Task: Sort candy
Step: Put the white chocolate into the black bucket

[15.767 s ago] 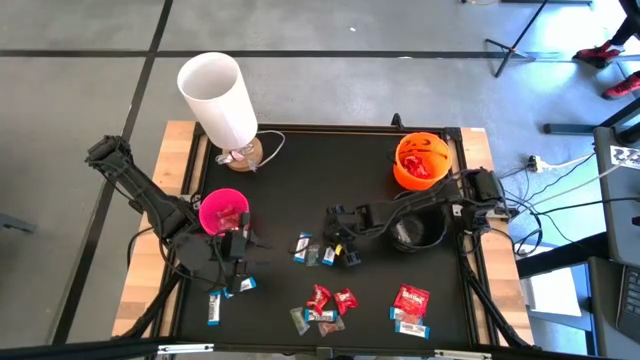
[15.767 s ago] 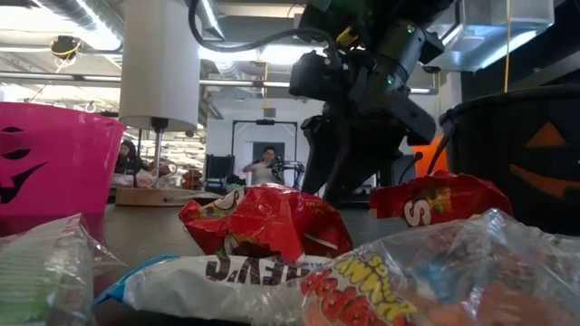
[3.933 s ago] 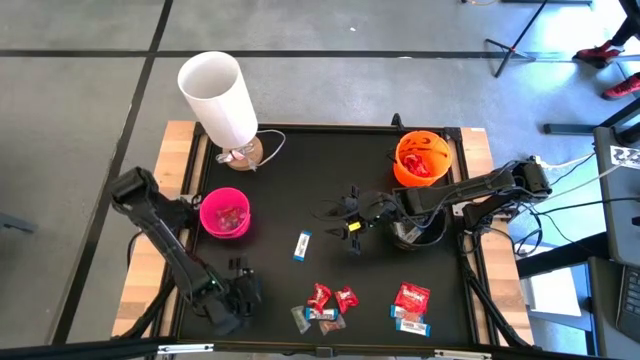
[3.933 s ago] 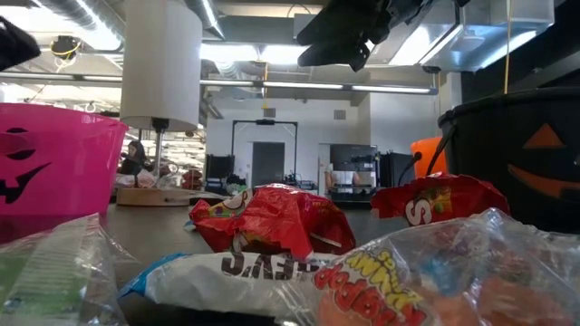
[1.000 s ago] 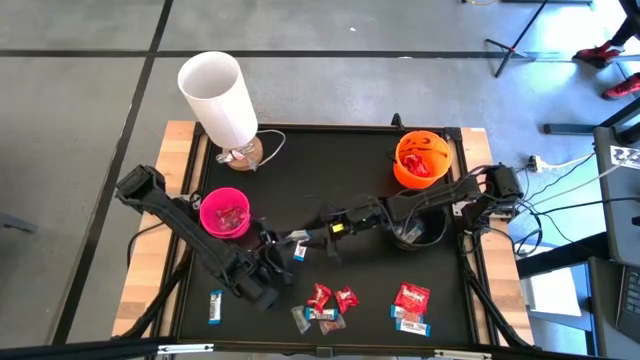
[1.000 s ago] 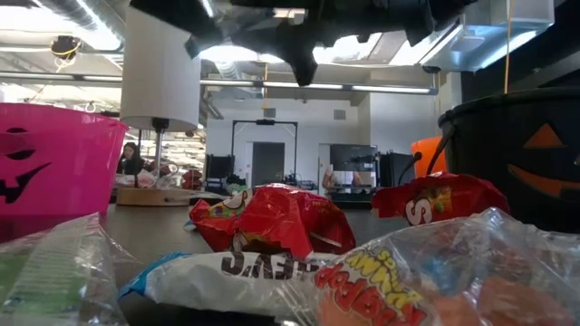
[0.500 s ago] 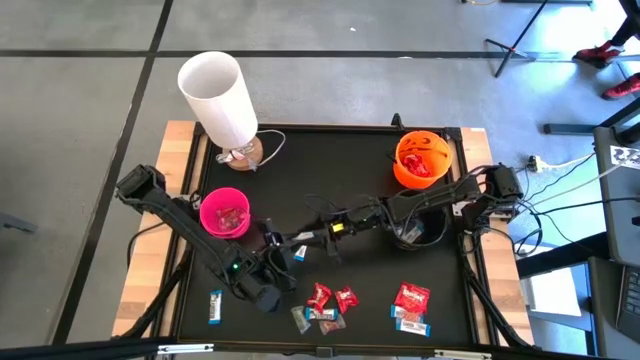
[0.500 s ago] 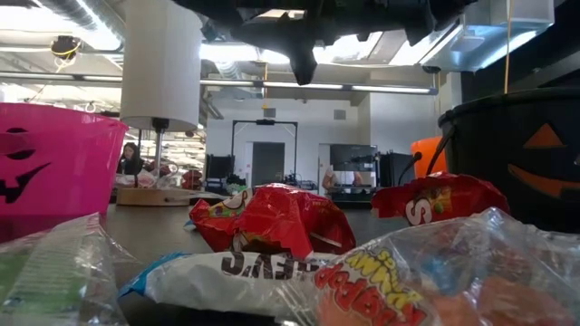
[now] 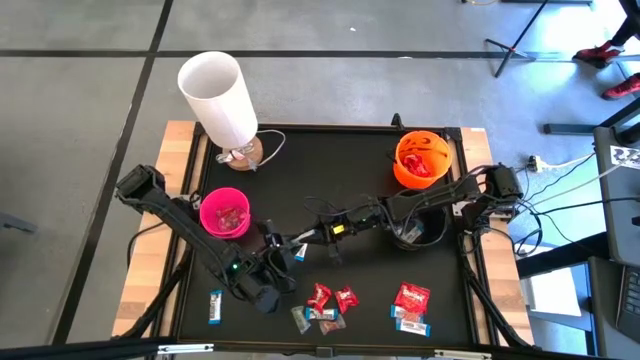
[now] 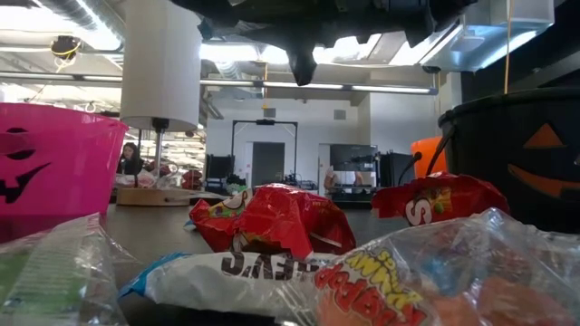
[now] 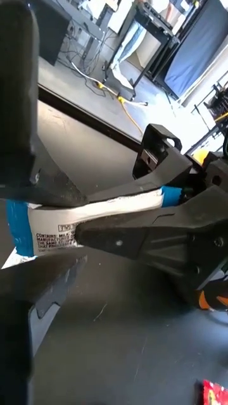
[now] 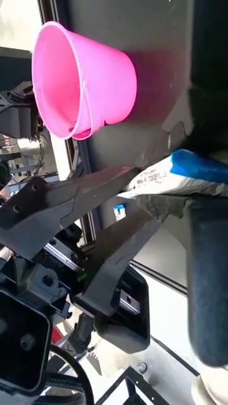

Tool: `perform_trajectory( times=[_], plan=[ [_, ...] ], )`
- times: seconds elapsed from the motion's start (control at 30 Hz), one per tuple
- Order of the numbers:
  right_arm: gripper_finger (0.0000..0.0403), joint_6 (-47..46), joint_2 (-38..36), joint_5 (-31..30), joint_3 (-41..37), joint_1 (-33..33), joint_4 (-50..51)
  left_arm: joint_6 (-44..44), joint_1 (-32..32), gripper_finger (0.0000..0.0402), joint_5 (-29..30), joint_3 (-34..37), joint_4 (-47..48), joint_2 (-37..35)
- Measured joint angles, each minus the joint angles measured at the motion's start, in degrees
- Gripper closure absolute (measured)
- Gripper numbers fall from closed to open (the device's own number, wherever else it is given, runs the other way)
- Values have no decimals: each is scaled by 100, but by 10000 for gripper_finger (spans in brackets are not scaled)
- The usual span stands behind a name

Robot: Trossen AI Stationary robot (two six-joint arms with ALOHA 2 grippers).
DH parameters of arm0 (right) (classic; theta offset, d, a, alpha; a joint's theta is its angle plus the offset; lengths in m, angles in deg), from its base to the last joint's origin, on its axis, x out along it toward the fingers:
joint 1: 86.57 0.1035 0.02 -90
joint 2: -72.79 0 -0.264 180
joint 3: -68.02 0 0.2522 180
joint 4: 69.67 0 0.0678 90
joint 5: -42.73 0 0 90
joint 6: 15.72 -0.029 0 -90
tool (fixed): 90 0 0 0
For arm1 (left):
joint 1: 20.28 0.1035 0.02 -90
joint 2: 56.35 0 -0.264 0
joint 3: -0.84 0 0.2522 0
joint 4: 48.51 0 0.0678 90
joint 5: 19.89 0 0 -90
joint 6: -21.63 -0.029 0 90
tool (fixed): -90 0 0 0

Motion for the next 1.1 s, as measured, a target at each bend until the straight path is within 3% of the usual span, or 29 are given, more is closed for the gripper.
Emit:
perform_trajectory(
  times=[0.23,0.37,0.53,0.77,1.1],
  plan=[
    [346,-26,-11,0,0,-4,-67,-36,-63,210,-114,-2,144,-117],
    [344,-33,-84,9,8,-16,-50,-57,-317,188,195,-115,148,-276],
    [344,-39,-366,46,4,-81,266,-145,-793,186,667,-155,220,-496],
    [343,9,-1093,122,7,-83,982,26,-1487,188,734,-155,247,-747],
    [343,28,-2724,-461,7,-72,3432,1141,-2150,188,606,-155,658,-763]
  ],
)
